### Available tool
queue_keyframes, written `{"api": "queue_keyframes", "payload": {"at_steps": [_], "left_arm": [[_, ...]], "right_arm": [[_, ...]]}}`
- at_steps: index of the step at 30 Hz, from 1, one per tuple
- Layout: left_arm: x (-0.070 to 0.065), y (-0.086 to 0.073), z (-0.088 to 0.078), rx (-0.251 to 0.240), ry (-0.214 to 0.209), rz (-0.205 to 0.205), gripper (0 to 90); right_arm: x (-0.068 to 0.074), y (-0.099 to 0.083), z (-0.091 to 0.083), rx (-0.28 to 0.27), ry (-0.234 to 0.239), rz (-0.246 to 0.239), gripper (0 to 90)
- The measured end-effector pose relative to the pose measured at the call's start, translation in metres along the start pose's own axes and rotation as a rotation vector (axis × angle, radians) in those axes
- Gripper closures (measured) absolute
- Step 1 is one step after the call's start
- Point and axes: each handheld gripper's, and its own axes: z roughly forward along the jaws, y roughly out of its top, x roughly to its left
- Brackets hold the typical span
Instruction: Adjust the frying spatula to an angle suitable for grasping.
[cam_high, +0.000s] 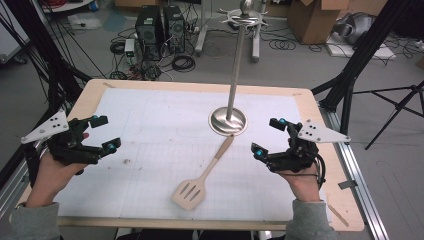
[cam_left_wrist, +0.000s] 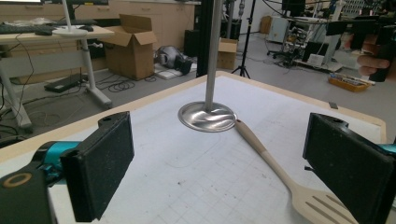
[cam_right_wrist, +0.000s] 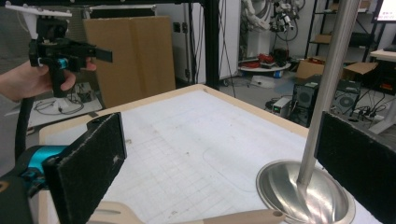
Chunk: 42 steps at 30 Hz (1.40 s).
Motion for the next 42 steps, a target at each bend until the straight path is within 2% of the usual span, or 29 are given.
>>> {"api": "queue_keyframes", "payload": {"at_steps": [4,9,11,13,20,22,24,29,30,32,33,34,35,36,37,38,41,42], "left_arm": [[0.0,0.0,-0.001,0.001,0.0,-0.001,9.2],[0.0,-0.001,-0.002,0.005,0.001,-0.003,9.2],[0.0,-0.001,-0.003,0.005,0.0,-0.009,9.2],[0.002,-0.002,-0.004,0.005,0.007,-0.008,9.2],[0.004,-0.004,-0.006,0.001,0.011,-0.015,9.2],[0.005,-0.004,-0.006,0.0,0.012,-0.019,9.2],[0.004,-0.004,-0.007,-0.001,0.006,-0.021,9.2],[0.004,-0.003,-0.007,-0.003,0.0,-0.017,9.2],[0.004,-0.003,-0.007,-0.003,0.0,-0.018,9.2],[0.004,-0.003,-0.007,-0.001,0.002,-0.021,9.3],[0.004,-0.003,-0.007,0.001,0.0,-0.024,9.3],[0.005,-0.004,-0.007,0.002,0.0,-0.027,9.3],[0.005,-0.004,-0.007,0.005,0.0,-0.025,9.4],[0.005,-0.004,-0.007,0.006,0.001,-0.025,9.4],[0.006,-0.005,-0.007,0.006,0.001,-0.026,9.4],[0.006,-0.005,-0.007,0.006,0.001,-0.026,9.4],[0.006,-0.005,-0.007,0.007,-0.001,-0.029,9.4],[0.006,-0.005,-0.006,0.006,-0.002,-0.03,9.4]], "right_arm": [[0.002,0.0,0.005,0.0,0.013,-0.011,0.8],[0.005,-0.002,0.015,0.03,0.032,-0.016,0.8],[0.005,-0.003,0.02,0.037,0.05,-0.019,1.0],[0.005,-0.008,0.028,0.059,0.1,-0.005,5.9],[0.004,-0.018,0.042,0.105,0.105,0.017,8.5],[0.004,-0.02,0.046,0.116,0.106,0.008,15.5],[0.006,-0.021,0.05,0.132,0.106,0.008,16.4],[0.008,-0.032,0.06,0.135,0.132,0.048,32.6],[0.008,-0.032,0.06,0.135,0.132,0.048,32.6],[0.009,-0.04,0.066,0.153,0.136,0.048,41.3],[0.009,-0.04,0.066,0.153,0.136,0.048,41.3],[0.01,-0.043,0.069,0.155,0.134,0.041,43.7],[0.014,-0.046,0.071,0.141,0.113,0.003,51.6],[0.014,-0.046,0.071,0.141,0.113,0.003,51.6],[0.018,-0.049,0.074,0.13,0.105,-0.026,57.7],[0.018,-0.049,0.074,0.13,0.105,-0.026,57.7],[0.022,-0.052,0.079,0.151,0.121,-0.038,66.8],[0.022,-0.052,0.079,0.151,0.121,-0.038,66.8]]}}
